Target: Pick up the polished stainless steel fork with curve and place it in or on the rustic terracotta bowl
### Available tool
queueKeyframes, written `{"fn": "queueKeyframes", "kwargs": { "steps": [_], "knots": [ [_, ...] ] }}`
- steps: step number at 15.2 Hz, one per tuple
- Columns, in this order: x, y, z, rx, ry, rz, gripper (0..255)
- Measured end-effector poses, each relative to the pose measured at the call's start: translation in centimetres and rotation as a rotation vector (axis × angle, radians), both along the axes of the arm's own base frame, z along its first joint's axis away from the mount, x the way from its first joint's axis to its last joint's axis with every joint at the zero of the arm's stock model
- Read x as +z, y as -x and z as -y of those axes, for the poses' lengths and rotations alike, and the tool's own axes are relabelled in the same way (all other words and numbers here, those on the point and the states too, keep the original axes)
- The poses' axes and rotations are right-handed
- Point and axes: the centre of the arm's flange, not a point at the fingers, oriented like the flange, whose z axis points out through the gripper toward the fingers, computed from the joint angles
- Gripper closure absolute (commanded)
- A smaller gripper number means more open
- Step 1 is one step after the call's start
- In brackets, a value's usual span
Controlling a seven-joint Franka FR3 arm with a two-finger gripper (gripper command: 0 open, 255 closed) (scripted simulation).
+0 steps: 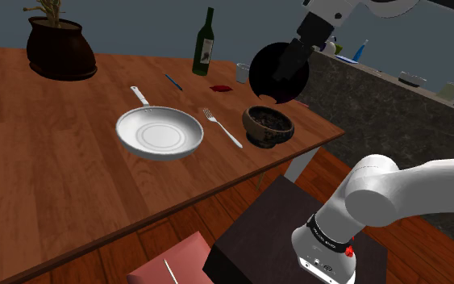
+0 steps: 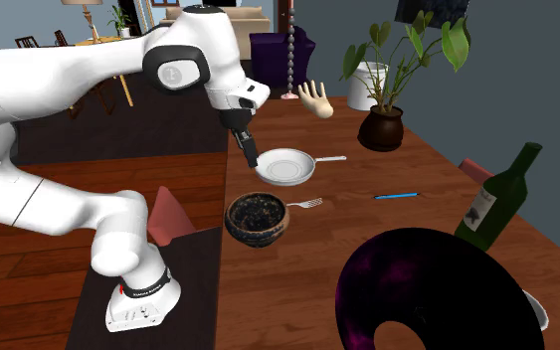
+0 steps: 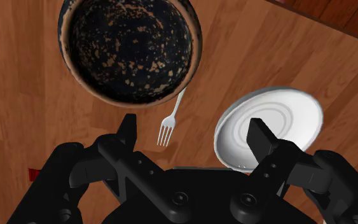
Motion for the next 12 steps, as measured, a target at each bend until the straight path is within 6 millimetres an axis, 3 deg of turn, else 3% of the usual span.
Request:
{"fn": "queueKeyframes", "kwargs": {
  "steps": [2, 5, 12],
  "knots": [
    [-0.4, -0.4, -0.3, -0.007, 0.002, -0.003, 0],
    [-2.6, -2.8, -1.1, -0.041, 0.01, -0.021, 0],
    [-8.8, -10.1, -2.3, -0.138, 0.032, -0.067, 0]
  ]
}}
